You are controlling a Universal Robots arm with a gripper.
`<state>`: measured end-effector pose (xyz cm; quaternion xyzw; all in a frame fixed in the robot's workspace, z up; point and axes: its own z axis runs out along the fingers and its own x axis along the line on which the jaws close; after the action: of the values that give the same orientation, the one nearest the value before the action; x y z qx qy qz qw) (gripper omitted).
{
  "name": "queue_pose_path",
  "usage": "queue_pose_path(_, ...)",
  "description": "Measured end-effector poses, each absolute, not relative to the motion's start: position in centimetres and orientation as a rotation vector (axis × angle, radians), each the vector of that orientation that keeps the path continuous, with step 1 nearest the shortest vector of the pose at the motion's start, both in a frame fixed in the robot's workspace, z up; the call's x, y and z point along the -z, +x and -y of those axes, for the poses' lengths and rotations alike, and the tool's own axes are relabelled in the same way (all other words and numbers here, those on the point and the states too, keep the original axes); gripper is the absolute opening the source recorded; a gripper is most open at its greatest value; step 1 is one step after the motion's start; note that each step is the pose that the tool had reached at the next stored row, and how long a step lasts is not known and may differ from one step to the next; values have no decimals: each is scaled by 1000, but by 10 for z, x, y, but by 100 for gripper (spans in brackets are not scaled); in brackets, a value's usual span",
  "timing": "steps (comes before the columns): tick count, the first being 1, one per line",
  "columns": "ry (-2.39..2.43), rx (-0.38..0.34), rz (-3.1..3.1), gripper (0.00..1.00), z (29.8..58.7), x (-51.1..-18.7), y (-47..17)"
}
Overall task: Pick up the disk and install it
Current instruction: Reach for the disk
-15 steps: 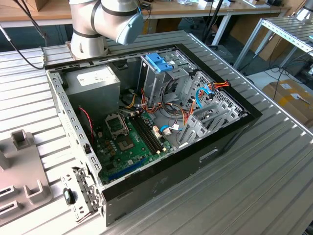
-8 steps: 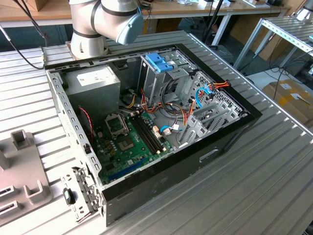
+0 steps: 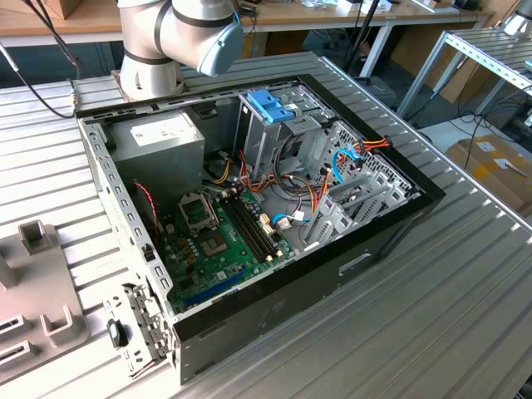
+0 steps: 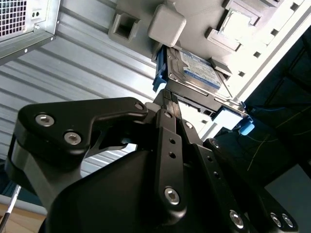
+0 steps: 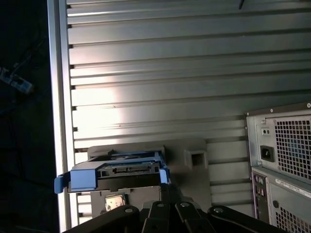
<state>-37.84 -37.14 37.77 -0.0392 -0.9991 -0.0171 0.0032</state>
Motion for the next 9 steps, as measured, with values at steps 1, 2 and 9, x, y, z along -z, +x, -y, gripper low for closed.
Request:
queue_pose_path(1,-123,52,3129,11,371,-378,-378)
queue_pose_path(2,-123,51,3129,11,371,-378,-378)
queue_pose_path(9,-121,27,3129,11,371,-376,-378)
